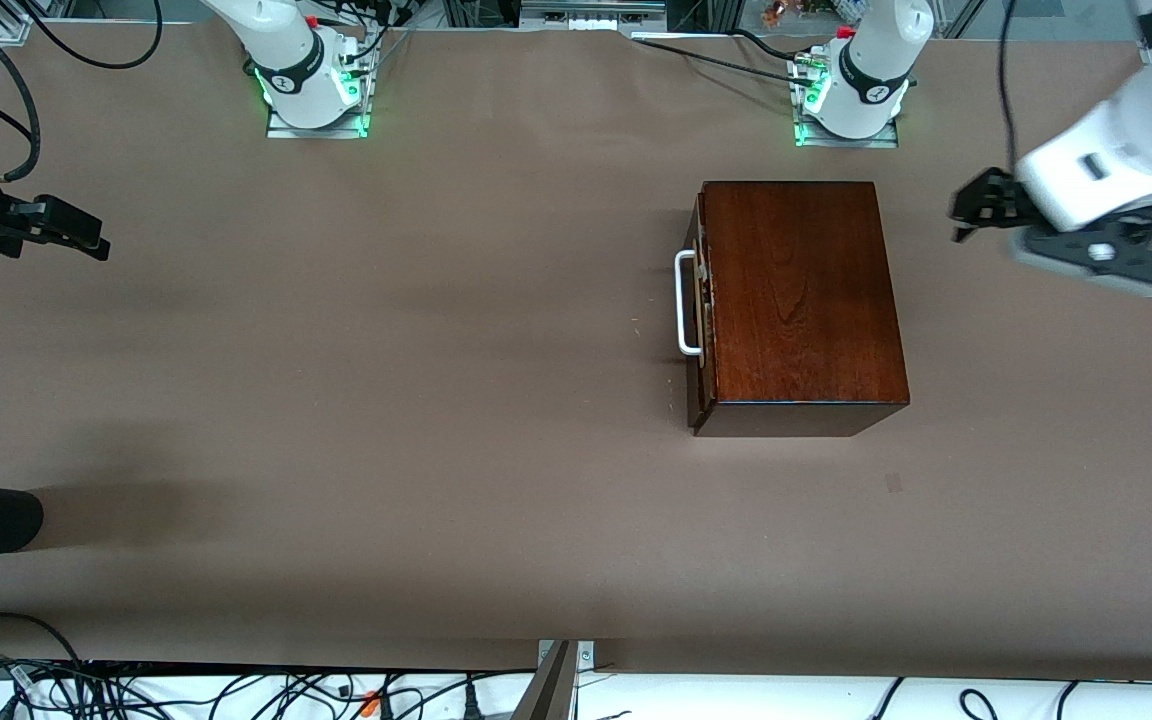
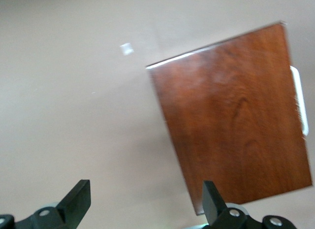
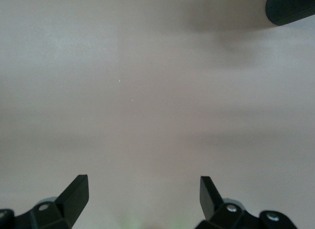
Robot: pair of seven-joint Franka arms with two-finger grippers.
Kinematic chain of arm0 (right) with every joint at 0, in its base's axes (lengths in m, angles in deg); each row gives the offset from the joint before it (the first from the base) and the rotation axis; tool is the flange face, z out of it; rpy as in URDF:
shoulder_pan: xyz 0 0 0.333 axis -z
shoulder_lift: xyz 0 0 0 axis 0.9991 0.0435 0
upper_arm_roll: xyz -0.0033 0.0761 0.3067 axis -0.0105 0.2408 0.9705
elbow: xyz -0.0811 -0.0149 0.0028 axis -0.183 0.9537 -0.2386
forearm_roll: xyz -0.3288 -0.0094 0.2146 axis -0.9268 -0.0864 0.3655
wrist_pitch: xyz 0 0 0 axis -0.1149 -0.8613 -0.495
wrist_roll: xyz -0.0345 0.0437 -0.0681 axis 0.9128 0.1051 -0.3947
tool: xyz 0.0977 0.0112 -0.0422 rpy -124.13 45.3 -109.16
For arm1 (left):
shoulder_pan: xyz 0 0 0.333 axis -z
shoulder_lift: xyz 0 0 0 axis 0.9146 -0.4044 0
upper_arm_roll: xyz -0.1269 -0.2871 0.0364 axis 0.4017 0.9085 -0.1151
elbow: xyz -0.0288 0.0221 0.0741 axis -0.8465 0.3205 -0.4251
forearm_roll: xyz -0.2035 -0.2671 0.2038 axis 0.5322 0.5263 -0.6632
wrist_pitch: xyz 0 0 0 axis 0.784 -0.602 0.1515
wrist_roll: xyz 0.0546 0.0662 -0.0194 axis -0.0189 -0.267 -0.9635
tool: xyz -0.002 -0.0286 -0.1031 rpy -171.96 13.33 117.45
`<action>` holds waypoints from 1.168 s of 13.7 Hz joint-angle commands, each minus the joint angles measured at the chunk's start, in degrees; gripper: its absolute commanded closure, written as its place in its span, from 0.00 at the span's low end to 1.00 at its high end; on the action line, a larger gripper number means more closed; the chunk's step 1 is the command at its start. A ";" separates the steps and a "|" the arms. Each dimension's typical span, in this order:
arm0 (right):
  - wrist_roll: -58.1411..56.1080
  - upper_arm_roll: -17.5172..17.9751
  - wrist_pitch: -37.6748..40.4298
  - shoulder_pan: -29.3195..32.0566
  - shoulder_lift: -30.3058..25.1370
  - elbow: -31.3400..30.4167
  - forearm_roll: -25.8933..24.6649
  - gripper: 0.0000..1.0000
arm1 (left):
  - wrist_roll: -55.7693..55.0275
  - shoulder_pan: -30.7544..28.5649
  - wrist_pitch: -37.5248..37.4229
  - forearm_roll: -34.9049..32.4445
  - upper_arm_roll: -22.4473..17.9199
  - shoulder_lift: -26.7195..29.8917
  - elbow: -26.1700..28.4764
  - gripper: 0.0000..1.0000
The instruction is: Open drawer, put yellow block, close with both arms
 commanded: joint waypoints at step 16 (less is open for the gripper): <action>0.59 0.42 -0.25 0.16 -0.43 -0.18 -0.18 0.00 | -8.05 -2.13 7.44 2.07 -2.08 6.44 10.42 0.00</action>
